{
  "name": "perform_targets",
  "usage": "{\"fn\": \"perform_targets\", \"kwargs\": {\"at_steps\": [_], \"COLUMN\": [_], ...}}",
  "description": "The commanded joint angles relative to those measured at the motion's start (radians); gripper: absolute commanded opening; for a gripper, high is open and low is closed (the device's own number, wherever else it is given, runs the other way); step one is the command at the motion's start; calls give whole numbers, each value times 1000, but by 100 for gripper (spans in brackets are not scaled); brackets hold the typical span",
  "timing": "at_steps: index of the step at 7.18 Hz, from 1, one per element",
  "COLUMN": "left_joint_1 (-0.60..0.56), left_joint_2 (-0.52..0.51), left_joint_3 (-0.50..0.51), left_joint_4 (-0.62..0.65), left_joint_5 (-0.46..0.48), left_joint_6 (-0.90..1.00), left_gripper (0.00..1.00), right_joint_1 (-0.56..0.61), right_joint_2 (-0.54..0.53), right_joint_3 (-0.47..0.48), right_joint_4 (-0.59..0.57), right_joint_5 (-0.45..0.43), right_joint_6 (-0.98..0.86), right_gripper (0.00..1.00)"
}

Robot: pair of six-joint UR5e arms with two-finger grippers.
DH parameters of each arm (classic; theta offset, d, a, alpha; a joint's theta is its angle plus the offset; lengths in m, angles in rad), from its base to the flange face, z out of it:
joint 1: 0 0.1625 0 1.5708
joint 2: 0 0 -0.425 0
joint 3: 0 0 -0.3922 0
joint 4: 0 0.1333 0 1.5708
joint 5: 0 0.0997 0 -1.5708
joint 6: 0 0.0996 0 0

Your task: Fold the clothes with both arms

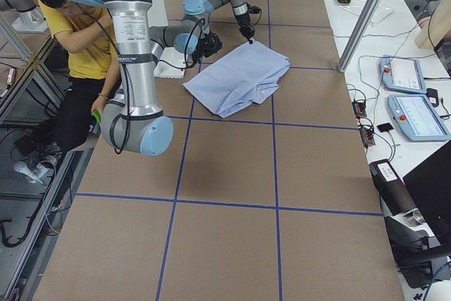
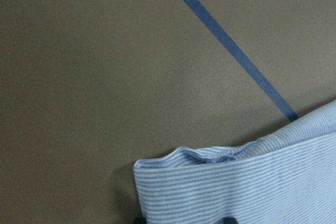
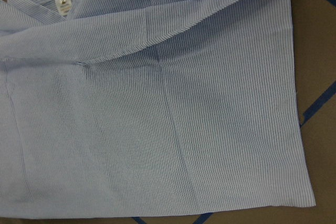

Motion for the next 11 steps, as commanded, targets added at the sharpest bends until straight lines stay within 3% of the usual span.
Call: {"fn": "perform_targets", "kwargs": {"at_steps": [1,2,4,5,6,7,8,11], "left_joint_1": [-162,-217,-280,-312,-323,-324,-329,-329], "left_joint_2": [-60,-189,-377,-420,-427,-427,-398,-371], "left_joint_3": [75,248,582,625,627,618,566,501], "left_joint_4": [-10,-16,-190,-195,-196,-196,-186,-133], "left_joint_5": [-4,-4,-6,-50,-76,-78,-91,-114], "left_joint_6": [198,262,306,327,329,326,324,320], "left_gripper": [0,0,0,22,68,89,89,89], "right_joint_1": [1,10,13,7,-11,-75,-147,-218], "right_joint_2": [0,2,67,119,162,151,166,241], "right_joint_3": [-11,-12,-60,-115,-170,-192,-237,-417], "right_joint_4": [0,0,0,3,3,3,3,5], "right_joint_5": [-4,-22,-125,-177,-220,-274,-383,-482], "right_joint_6": [-2,-2,5,18,18,18,20,63], "right_gripper": [100,100,100,100,100,100,100,100]}}
